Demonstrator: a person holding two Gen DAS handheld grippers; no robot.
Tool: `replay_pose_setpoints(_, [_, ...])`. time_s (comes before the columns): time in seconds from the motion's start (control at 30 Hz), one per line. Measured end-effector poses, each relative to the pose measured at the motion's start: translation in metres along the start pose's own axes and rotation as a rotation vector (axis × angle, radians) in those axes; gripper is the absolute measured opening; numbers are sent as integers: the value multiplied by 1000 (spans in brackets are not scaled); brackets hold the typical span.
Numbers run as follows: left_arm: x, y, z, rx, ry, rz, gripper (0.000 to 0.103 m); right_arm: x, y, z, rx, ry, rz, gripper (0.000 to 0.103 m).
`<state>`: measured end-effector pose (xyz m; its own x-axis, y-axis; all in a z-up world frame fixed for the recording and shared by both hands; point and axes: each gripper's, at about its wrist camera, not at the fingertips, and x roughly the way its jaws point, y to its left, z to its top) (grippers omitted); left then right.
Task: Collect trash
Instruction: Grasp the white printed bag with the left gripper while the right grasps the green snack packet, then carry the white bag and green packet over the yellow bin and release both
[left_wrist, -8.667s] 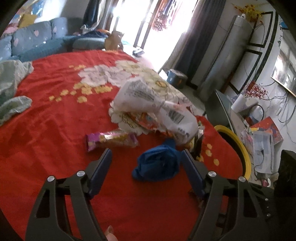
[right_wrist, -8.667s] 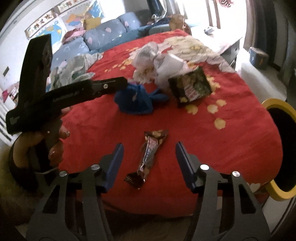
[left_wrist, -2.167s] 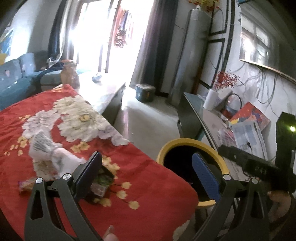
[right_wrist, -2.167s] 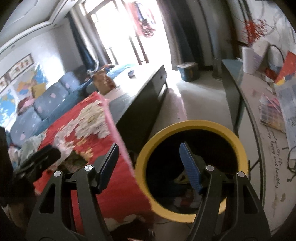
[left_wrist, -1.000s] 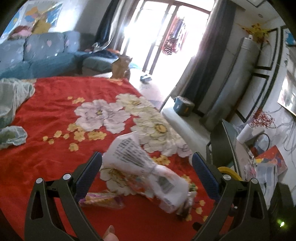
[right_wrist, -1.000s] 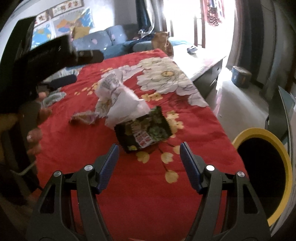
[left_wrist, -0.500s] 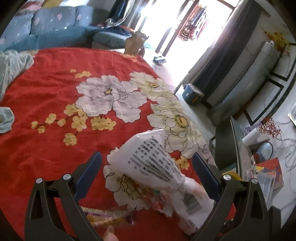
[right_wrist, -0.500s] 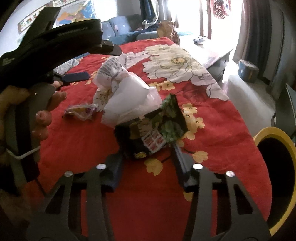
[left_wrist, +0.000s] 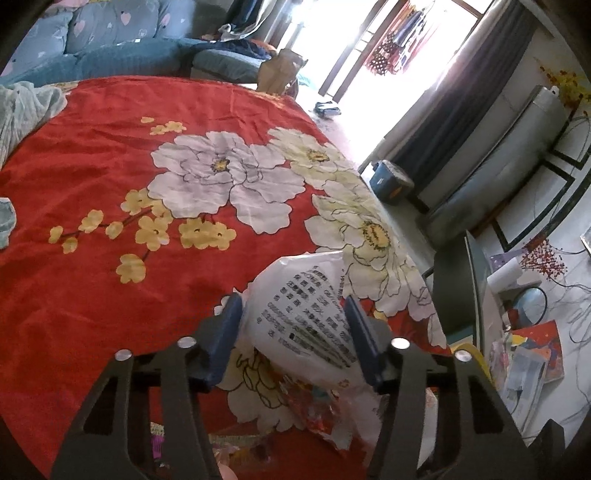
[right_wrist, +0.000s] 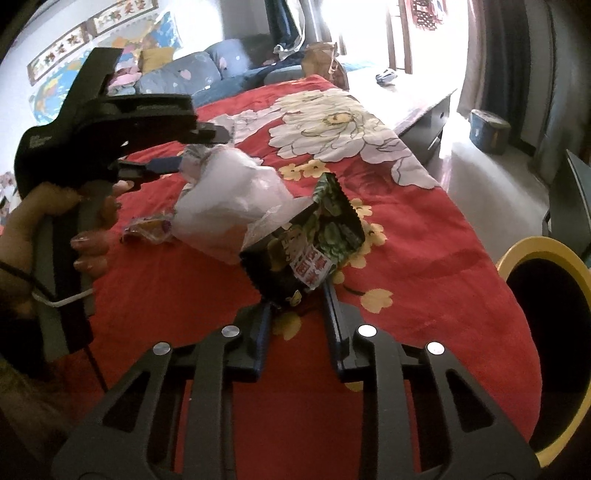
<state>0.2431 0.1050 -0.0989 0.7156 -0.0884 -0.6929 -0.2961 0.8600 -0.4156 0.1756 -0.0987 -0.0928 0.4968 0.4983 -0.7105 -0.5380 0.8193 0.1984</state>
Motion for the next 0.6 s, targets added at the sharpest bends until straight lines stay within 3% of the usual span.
replay_pose_setpoints(0.13, [-15,-5,-2,21,-45,-24,46,-4,-7,1,17,-7,-4,16])
replay_pose_setpoints(0.6, [-81,-39,-10,111,-174,-105,46,-36,-28,10,67,-80,-5,3])
